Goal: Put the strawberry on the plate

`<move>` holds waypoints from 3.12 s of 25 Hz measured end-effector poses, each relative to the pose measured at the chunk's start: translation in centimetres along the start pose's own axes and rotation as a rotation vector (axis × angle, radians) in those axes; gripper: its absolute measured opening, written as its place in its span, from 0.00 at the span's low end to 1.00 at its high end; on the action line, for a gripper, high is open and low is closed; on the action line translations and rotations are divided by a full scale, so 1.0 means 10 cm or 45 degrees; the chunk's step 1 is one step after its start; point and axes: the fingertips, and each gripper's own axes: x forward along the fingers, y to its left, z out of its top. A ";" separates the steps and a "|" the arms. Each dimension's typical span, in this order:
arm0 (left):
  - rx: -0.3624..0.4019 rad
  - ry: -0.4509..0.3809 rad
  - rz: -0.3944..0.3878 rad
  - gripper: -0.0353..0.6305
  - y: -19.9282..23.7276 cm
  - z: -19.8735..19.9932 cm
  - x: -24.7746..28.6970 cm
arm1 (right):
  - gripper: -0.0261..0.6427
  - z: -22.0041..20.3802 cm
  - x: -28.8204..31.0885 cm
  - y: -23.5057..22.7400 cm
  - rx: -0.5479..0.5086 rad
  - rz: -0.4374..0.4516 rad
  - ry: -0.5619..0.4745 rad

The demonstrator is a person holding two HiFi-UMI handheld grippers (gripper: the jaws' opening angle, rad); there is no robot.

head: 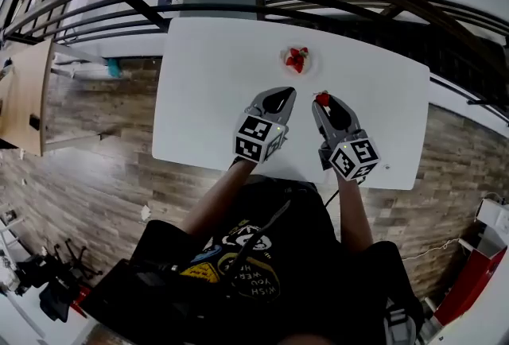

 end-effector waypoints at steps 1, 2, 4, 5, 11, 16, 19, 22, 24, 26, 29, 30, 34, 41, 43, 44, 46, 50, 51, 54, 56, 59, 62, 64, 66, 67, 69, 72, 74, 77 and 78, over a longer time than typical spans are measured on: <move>0.002 0.003 -0.004 0.05 0.05 0.00 0.02 | 0.26 -0.01 0.05 -0.01 -0.005 -0.009 0.001; 0.006 0.008 -0.008 0.05 0.10 0.00 0.05 | 0.26 -0.02 0.09 -0.03 -0.005 -0.020 0.002; 0.013 0.015 -0.015 0.05 0.17 -0.02 0.11 | 0.26 -0.05 0.16 -0.10 -0.010 -0.042 0.009; 0.018 0.015 -0.016 0.05 0.21 -0.02 0.14 | 0.26 -0.07 0.20 -0.13 -0.017 -0.051 0.017; 0.068 0.046 0.005 0.05 0.28 -0.12 0.39 | 0.26 -0.20 0.37 -0.40 -0.044 -0.070 0.087; 0.066 0.063 0.047 0.05 0.32 -0.22 0.52 | 0.26 -0.30 0.47 -0.56 -0.054 -0.052 0.144; 0.044 0.071 0.062 0.05 0.34 -0.26 0.63 | 0.26 -0.32 0.52 -0.67 -0.060 -0.045 0.172; 0.047 0.093 0.081 0.05 0.41 -0.31 0.72 | 0.26 -0.38 0.61 -0.77 -0.066 -0.043 0.200; 0.038 0.109 0.086 0.05 0.49 -0.37 0.77 | 0.26 -0.44 0.70 -0.83 -0.068 -0.046 0.219; 0.023 0.099 0.092 0.05 0.58 -0.40 0.82 | 0.26 -0.51 0.80 -0.88 -0.071 -0.050 0.244; -0.005 0.122 0.098 0.05 0.66 -0.48 0.90 | 0.26 -0.60 0.90 -0.98 -0.077 -0.057 0.275; -0.007 0.132 0.100 0.05 0.68 -0.51 0.93 | 0.26 -0.63 0.92 -1.01 -0.077 -0.060 0.284; 0.000 0.158 0.125 0.05 0.82 -0.56 0.98 | 0.26 -0.73 1.04 -1.12 -0.078 -0.066 0.320; -0.032 0.206 0.151 0.05 1.04 -0.69 1.13 | 0.26 -0.88 1.26 -1.33 -0.078 -0.073 0.380; -0.013 0.222 0.159 0.05 1.11 -0.72 1.21 | 0.26 -0.94 1.32 -1.39 -0.070 -0.078 0.396; -0.008 0.232 0.159 0.05 1.15 -0.73 1.25 | 0.26 -0.96 1.35 -1.42 -0.065 -0.083 0.405; -0.007 0.246 0.156 0.05 1.22 -0.74 1.32 | 0.26 -1.01 1.42 -1.47 -0.058 -0.092 0.423; -0.010 0.269 0.152 0.05 1.33 -0.83 1.39 | 0.26 -1.11 1.52 -1.57 -0.056 -0.105 0.450; -0.012 0.275 0.154 0.05 1.33 -0.86 1.41 | 0.26 -1.14 1.52 -1.59 -0.055 -0.106 0.456; -0.029 0.287 0.162 0.05 1.35 -0.94 1.47 | 0.26 -1.23 1.53 -1.66 -0.061 -0.107 0.482; -0.039 0.295 0.161 0.05 1.36 -0.98 1.51 | 0.26 -1.30 1.55 -1.71 -0.076 -0.112 0.506; -0.041 0.303 0.156 0.05 1.35 -1.03 1.56 | 0.26 -1.41 1.60 -1.80 -0.112 -0.125 0.556; -0.043 0.305 0.155 0.05 1.32 -1.06 1.57 | 0.26 -1.55 1.59 -1.88 -0.140 -0.141 0.630; -0.056 0.309 0.154 0.05 1.33 -1.07 1.57 | 0.26 -1.60 1.61 -1.92 -0.147 -0.153 0.667; -0.072 0.316 0.148 0.05 1.38 -1.10 1.59 | 0.26 -1.64 1.68 -1.96 -0.152 -0.167 0.699; -0.073 0.312 0.149 0.05 1.40 -1.10 1.59 | 0.26 -1.66 1.70 -1.97 -0.157 -0.173 0.720; -0.063 0.303 0.155 0.05 1.43 -1.07 1.60 | 0.26 -1.70 1.72 -2.00 -0.169 -0.181 0.764; -0.074 0.297 0.154 0.05 1.47 -1.05 1.59 | 0.26 -1.73 1.77 -2.00 -0.195 -0.186 0.819; -0.083 0.298 0.152 0.05 1.49 -1.05 1.59 | 0.26 -1.74 1.80 -2.00 -0.228 -0.190 0.852; -0.075 0.300 0.154 0.05 1.47 -1.06 1.59 | 0.26 -1.76 1.78 -2.01 -0.288 -0.197 0.898; -0.075 0.301 0.153 0.05 1.44 -1.07 1.59 | 0.26 -1.76 1.76 -2.02 -0.314 -0.199 0.914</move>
